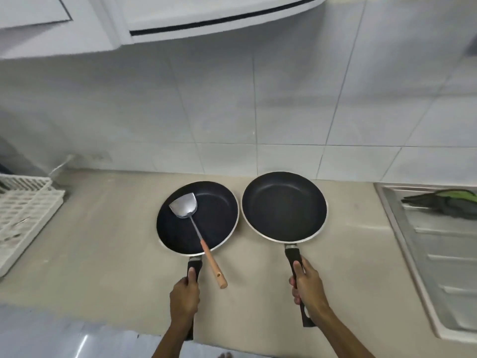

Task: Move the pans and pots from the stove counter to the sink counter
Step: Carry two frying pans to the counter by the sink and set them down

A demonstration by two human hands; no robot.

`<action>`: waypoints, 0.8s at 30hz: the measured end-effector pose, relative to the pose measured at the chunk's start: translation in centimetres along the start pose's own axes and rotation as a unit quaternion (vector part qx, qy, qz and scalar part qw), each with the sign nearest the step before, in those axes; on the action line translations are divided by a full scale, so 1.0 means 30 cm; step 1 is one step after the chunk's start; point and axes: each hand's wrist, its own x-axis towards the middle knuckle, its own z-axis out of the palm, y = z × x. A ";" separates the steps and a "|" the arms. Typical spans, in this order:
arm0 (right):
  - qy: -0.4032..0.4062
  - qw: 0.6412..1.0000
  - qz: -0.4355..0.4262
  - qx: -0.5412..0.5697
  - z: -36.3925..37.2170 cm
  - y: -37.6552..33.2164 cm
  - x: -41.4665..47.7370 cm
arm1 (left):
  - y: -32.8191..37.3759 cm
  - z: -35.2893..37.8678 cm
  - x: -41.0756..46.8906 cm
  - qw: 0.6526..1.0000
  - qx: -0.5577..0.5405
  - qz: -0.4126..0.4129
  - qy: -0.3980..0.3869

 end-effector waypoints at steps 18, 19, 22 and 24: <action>0.111 0.993 0.031 0.005 0.294 0.043 0.016 | -0.020 -0.086 0.371 0.993 0.028 0.063 -0.094; 0.110 0.993 0.032 0.003 0.298 0.038 0.025 | -0.014 -0.087 0.382 0.993 0.025 0.065 -0.098; 0.105 0.994 0.038 -0.001 0.308 0.015 0.057 | 0.005 -0.086 0.419 0.992 0.017 0.067 -0.106; 0.106 0.994 0.039 -0.008 0.317 -0.002 0.077 | 0.016 -0.088 0.445 0.991 0.017 0.068 -0.113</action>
